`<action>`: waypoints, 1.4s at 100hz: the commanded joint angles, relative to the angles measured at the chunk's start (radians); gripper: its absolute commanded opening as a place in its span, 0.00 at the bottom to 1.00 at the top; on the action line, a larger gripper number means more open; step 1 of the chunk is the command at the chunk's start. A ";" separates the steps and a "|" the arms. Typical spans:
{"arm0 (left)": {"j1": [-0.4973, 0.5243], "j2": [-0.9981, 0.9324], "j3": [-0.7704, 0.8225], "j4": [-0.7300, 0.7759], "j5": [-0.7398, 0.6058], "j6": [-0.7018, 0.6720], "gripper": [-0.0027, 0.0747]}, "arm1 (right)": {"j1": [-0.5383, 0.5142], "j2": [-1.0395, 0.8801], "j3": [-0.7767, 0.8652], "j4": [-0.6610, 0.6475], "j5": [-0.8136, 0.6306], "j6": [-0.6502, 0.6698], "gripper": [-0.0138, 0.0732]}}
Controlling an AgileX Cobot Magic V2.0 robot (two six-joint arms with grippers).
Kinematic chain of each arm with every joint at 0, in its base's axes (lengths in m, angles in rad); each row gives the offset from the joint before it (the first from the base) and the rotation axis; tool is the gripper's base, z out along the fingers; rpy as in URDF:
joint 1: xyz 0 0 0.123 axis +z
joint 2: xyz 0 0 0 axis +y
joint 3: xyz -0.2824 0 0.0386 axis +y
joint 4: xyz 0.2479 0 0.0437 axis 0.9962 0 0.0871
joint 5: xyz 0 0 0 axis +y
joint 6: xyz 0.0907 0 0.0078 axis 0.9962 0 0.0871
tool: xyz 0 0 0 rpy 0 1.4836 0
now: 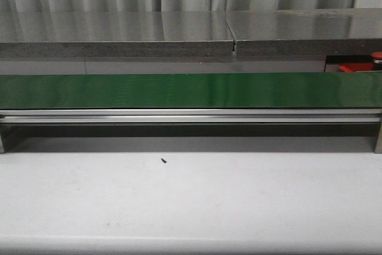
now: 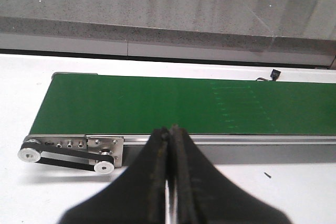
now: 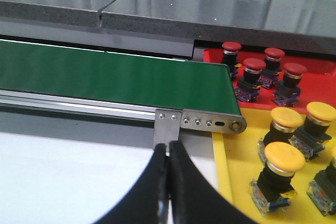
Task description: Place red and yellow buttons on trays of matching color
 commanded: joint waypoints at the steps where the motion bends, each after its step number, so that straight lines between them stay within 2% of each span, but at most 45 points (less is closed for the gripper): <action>1: -0.008 0.007 -0.026 -0.027 -0.062 -0.001 0.01 | 0.002 -0.018 0.001 -0.004 -0.087 -0.002 0.02; 55: -0.008 0.007 -0.025 -0.027 -0.068 -0.001 0.01 | 0.002 -0.018 0.001 -0.004 -0.087 -0.002 0.02; 75: -0.008 0.002 -0.023 0.105 -0.173 -0.001 0.01 | 0.002 -0.018 0.001 -0.004 -0.087 -0.002 0.02; 84: -0.022 -0.009 -0.001 0.220 -0.209 -0.066 0.01 | 0.002 -0.018 0.001 -0.004 -0.087 -0.002 0.02; 101: -0.067 -0.077 0.115 0.509 -0.317 -0.376 0.01 | 0.002 -0.018 0.001 -0.004 -0.087 -0.002 0.02; 108: -0.083 -0.122 0.172 0.584 -0.359 -0.448 0.01 | 0.002 -0.018 0.001 -0.004 -0.087 -0.002 0.02; 140: -0.081 -0.342 0.366 0.601 -0.389 -0.457 0.01 | 0.002 -0.018 0.001 -0.004 -0.087 -0.002 0.02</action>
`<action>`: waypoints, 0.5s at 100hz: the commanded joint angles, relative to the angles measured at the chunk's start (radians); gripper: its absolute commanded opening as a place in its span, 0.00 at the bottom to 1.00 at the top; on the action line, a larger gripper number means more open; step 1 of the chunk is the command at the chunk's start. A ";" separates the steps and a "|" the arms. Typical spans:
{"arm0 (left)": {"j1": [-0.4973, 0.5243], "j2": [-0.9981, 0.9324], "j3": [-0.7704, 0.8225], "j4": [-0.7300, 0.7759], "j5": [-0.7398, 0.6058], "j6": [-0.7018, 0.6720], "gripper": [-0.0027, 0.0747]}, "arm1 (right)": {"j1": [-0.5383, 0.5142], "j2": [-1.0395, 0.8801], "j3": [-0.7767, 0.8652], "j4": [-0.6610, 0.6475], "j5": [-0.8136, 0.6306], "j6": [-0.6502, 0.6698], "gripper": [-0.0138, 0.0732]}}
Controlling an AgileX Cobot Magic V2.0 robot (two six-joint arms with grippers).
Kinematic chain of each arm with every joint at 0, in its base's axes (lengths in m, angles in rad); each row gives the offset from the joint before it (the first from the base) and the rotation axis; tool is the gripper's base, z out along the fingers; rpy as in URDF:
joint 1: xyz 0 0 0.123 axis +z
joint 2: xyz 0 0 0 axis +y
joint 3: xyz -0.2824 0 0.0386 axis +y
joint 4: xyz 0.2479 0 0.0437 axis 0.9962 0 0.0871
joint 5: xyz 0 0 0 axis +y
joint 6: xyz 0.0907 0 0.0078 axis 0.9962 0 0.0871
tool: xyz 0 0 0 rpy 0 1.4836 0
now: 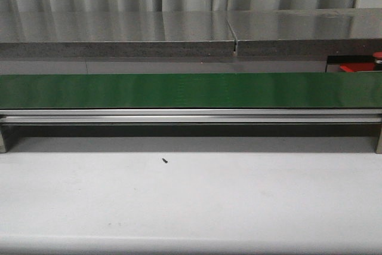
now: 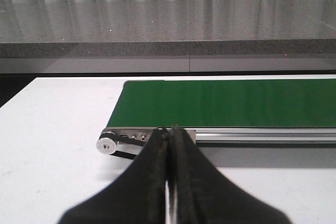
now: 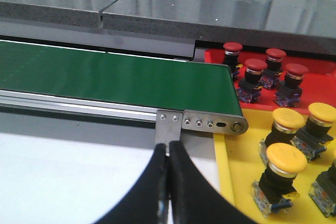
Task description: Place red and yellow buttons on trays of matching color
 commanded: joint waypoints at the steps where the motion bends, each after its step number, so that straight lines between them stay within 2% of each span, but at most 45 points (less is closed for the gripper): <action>1: -0.006 -0.041 0.008 0.007 -0.096 -0.014 0.01 | 0.002 -0.018 0.001 -0.004 -0.087 -0.003 0.02; 30: -0.006 -0.075 0.090 0.015 -0.168 -0.028 0.01 | 0.002 -0.018 0.001 -0.004 -0.087 -0.003 0.02; 50: -0.006 -0.075 0.090 0.067 -0.161 -0.067 0.01 | 0.002 -0.018 0.001 -0.004 -0.087 -0.003 0.02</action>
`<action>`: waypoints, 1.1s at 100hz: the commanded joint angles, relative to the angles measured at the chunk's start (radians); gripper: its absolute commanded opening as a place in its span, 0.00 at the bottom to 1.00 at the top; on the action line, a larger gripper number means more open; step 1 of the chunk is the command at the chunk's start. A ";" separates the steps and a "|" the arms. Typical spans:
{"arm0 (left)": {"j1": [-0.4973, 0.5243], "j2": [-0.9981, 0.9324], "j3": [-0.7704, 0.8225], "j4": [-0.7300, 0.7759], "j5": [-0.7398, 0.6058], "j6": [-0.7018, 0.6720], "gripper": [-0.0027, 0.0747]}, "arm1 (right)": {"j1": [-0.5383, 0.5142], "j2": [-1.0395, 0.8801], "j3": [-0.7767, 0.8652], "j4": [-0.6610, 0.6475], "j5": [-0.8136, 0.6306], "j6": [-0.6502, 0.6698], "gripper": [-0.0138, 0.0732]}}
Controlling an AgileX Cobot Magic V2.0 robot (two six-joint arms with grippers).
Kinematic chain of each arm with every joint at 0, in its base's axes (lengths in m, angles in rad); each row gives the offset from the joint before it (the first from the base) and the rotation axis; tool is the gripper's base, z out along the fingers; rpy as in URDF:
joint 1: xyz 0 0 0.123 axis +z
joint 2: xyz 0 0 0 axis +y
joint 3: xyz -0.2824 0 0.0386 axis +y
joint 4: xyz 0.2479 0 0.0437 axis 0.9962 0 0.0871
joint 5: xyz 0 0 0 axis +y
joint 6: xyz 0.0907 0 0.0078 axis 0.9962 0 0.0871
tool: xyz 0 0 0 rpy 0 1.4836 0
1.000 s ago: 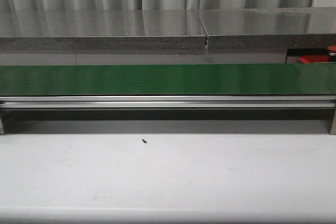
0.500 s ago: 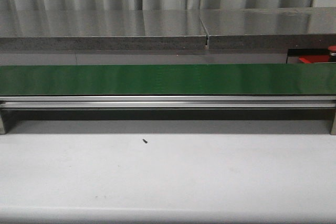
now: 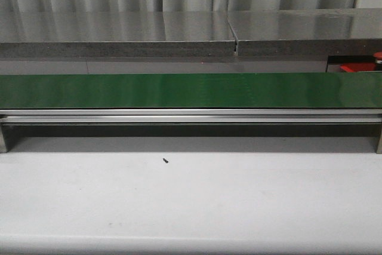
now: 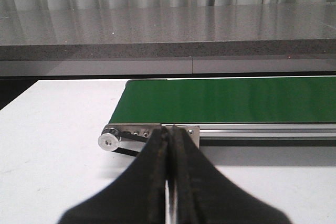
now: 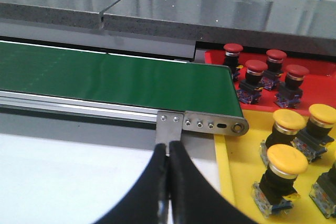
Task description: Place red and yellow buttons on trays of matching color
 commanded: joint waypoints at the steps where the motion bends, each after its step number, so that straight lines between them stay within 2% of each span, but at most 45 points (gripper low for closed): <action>1: -0.006 -0.034 0.008 0.013 -0.088 -0.018 0.01 | 0.002 -0.018 0.001 -0.004 -0.083 -0.003 0.02; 39: -0.006 -0.034 0.008 0.018 -0.088 -0.018 0.01 | 0.002 -0.018 0.001 -0.004 -0.083 -0.003 0.02; 53: -0.006 -0.034 0.008 0.070 -0.088 -0.018 0.01 | 0.002 -0.018 0.001 -0.004 -0.083 -0.003 0.02; 110: -0.006 -0.034 0.008 0.031 -0.088 -0.018 0.01 | 0.002 -0.018 0.001 -0.004 -0.083 -0.003 0.02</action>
